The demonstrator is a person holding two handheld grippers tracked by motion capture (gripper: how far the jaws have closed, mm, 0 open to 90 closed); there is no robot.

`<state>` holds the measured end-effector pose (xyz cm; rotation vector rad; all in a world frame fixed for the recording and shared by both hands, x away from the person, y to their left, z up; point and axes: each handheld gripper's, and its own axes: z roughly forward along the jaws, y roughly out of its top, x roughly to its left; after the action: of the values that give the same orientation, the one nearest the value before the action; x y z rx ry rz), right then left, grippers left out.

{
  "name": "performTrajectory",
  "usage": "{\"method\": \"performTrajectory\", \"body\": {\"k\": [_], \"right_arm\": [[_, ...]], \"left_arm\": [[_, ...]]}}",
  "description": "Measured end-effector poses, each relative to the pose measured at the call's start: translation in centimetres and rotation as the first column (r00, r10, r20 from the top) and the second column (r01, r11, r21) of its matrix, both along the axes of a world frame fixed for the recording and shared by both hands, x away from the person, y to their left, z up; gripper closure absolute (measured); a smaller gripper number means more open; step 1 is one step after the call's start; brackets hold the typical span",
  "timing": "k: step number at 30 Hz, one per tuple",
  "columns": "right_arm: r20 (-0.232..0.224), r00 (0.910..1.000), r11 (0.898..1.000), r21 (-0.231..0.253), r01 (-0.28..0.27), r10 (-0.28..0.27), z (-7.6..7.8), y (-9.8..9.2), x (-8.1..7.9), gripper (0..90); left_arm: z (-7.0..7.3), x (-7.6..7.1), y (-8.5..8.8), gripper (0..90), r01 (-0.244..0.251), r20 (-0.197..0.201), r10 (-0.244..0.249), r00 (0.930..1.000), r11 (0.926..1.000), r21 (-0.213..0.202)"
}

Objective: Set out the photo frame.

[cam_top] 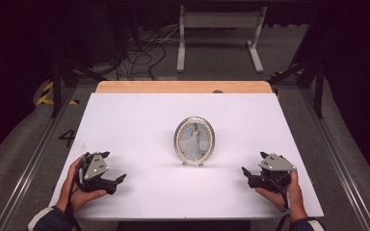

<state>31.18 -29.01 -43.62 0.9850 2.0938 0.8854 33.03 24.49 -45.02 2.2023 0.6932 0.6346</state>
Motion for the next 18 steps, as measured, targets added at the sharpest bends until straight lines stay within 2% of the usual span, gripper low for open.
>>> {"method": "performTrajectory", "body": {"k": [6, 18], "right_arm": [[-0.002, 0.9999, 1.000, 0.006, 0.012, -0.012, -0.1, -0.7, -0.4, 18.2], [0.003, 0.9986, 0.998, 0.031, 0.052, -0.052, -0.7, -2.3, -1.5, 17.8]], "left_arm": [[-0.2, -0.5, 1.1, 6.9, -0.018, -0.006, 0.018, 0.9998, 0.9998, 0.000], [-0.9, -1.4, 3.2, 6.9, -0.051, -0.033, 0.050, 0.9982, 0.9981, -0.034]]}}
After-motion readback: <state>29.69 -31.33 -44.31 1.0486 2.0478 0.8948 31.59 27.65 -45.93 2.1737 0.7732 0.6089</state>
